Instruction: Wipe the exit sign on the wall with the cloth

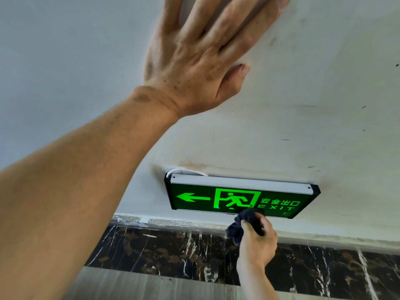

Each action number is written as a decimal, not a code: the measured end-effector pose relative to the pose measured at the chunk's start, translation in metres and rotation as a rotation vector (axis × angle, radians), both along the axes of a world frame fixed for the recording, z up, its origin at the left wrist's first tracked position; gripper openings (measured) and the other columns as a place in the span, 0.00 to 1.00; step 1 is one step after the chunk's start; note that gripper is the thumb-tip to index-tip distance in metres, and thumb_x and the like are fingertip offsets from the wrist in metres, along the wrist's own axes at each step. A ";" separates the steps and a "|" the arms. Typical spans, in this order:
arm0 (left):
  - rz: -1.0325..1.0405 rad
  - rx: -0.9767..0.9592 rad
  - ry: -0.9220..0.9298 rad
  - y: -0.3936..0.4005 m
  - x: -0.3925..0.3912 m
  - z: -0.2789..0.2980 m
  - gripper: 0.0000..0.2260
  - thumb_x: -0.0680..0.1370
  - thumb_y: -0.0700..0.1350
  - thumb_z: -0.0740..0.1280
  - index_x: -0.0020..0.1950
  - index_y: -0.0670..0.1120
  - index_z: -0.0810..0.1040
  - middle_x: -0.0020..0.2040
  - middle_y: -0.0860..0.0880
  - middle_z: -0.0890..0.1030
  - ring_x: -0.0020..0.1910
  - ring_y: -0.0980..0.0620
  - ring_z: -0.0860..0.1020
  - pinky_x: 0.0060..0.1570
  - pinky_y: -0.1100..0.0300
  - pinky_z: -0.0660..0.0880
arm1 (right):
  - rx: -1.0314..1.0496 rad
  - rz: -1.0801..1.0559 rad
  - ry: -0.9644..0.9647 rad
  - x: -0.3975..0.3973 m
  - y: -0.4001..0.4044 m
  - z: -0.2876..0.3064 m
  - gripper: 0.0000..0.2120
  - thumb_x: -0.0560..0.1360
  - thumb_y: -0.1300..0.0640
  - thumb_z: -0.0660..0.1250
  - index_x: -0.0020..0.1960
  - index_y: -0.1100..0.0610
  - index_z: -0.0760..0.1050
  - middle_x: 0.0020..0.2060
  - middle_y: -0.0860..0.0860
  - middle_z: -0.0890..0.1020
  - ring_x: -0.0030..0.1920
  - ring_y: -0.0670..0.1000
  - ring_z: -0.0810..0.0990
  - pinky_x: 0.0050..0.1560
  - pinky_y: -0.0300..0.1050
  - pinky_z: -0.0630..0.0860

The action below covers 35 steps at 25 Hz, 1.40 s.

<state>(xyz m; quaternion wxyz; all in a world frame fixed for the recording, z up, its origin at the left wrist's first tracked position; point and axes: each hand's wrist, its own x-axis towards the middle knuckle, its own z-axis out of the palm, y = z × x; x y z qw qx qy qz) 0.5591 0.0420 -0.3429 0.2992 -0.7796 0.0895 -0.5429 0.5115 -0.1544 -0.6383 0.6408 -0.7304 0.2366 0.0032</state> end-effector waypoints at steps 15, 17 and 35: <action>0.010 -0.002 -0.009 -0.005 -0.005 0.003 0.23 0.79 0.54 0.63 0.74 0.50 0.75 0.68 0.45 0.79 0.63 0.42 0.78 0.56 0.38 0.76 | 0.162 0.317 0.140 -0.062 0.121 0.018 0.17 0.69 0.60 0.75 0.40 0.37 0.77 0.52 0.45 0.81 0.51 0.50 0.81 0.50 0.53 0.82; 0.010 0.014 -0.007 -0.006 -0.006 0.002 0.23 0.79 0.54 0.63 0.74 0.50 0.75 0.68 0.46 0.79 0.62 0.42 0.80 0.56 0.38 0.76 | 0.141 0.399 0.181 -0.065 0.130 0.020 0.16 0.69 0.59 0.74 0.39 0.37 0.77 0.50 0.45 0.83 0.50 0.49 0.81 0.50 0.49 0.81; -0.118 -0.185 0.315 -0.021 -0.044 0.005 0.30 0.81 0.51 0.62 0.81 0.45 0.58 0.79 0.41 0.63 0.78 0.37 0.60 0.74 0.32 0.53 | 0.312 0.464 0.115 -0.069 -0.010 0.069 0.12 0.67 0.65 0.75 0.45 0.49 0.83 0.39 0.46 0.86 0.46 0.51 0.83 0.51 0.49 0.79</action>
